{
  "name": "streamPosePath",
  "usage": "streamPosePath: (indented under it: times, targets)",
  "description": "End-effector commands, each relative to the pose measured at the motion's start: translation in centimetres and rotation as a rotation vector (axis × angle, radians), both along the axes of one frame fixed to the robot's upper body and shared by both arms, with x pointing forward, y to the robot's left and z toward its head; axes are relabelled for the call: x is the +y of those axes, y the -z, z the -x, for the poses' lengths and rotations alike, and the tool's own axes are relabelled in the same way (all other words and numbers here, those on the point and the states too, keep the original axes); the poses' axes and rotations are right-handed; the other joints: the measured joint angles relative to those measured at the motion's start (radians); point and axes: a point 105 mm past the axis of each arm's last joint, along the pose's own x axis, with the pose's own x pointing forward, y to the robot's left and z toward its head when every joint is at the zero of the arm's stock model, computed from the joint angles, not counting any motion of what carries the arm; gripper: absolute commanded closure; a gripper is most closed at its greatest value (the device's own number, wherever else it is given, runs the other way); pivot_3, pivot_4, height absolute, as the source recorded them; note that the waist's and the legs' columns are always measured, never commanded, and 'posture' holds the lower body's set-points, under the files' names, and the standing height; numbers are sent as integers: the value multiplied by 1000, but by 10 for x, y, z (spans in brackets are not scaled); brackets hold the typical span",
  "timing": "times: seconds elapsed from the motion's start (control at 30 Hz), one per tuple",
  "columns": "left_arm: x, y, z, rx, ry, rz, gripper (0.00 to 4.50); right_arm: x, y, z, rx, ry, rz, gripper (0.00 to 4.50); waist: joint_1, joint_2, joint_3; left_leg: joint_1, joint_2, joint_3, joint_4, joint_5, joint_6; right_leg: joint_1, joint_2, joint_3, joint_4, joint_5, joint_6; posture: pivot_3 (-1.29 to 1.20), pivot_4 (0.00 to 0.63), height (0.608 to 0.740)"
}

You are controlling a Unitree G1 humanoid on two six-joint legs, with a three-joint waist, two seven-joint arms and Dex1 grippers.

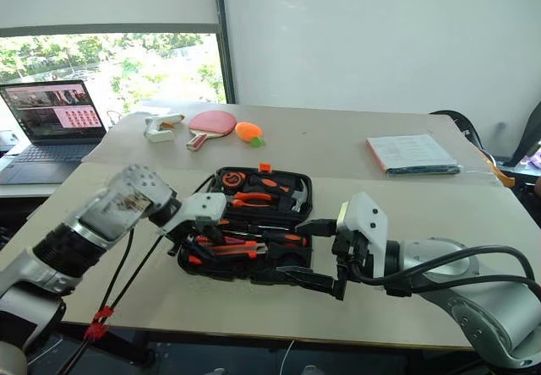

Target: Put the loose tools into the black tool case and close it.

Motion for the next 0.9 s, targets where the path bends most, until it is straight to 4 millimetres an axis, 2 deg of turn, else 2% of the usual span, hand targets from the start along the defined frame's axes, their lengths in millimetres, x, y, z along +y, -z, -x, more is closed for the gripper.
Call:
streamPosePath:
  times: [0.03,0.3,0.6,0.67,0.7,0.77,0.87,0.9]
  targets:
    - [-3,0,2,-50,59,-33,2947,1,-8,6,-32,-1,-24,0,0,0,0,0,0,0,0,0,0,0,0,0,0,0,0,0,150,737]
    - [-14,3,-6,-73,123,-44,2947,3,-8,5,-29,7,-38,0,1,0,0,1,0,0,0,0,0,1,0,0,0,0,0,0,150,737]
    - [-21,8,-1,-39,140,-39,2947,2,-8,6,-30,17,-37,0,5,0,0,1,0,0,0,0,0,1,0,0,0,0,0,0,150,737]
    - [-20,8,-1,-45,144,-40,1927,2,-7,6,-29,18,-37,0,4,0,0,1,0,0,0,0,0,1,0,0,0,0,0,0,150,737]
    - [-20,7,-2,-48,138,-37,1689,2,-7,6,-28,17,-37,0,3,0,0,1,0,0,0,0,0,1,0,0,0,0,0,0,150,737]
    - [-18,2,-5,-54,122,-21,902,3,-7,6,-28,15,-37,0,4,0,0,1,0,0,0,0,0,1,0,0,0,0,0,0,150,737]
    - [-16,-15,-8,-55,83,30,18,3,-6,6,-26,13,-37,0,10,1,-1,1,-1,0,1,0,0,2,0,0,0,0,0,0,150,737]
    - [-15,-22,-8,-51,78,51,18,3,-6,6,-26,13,-37,0,11,1,-1,2,0,0,2,0,0,3,0,0,0,0,0,0,150,737]
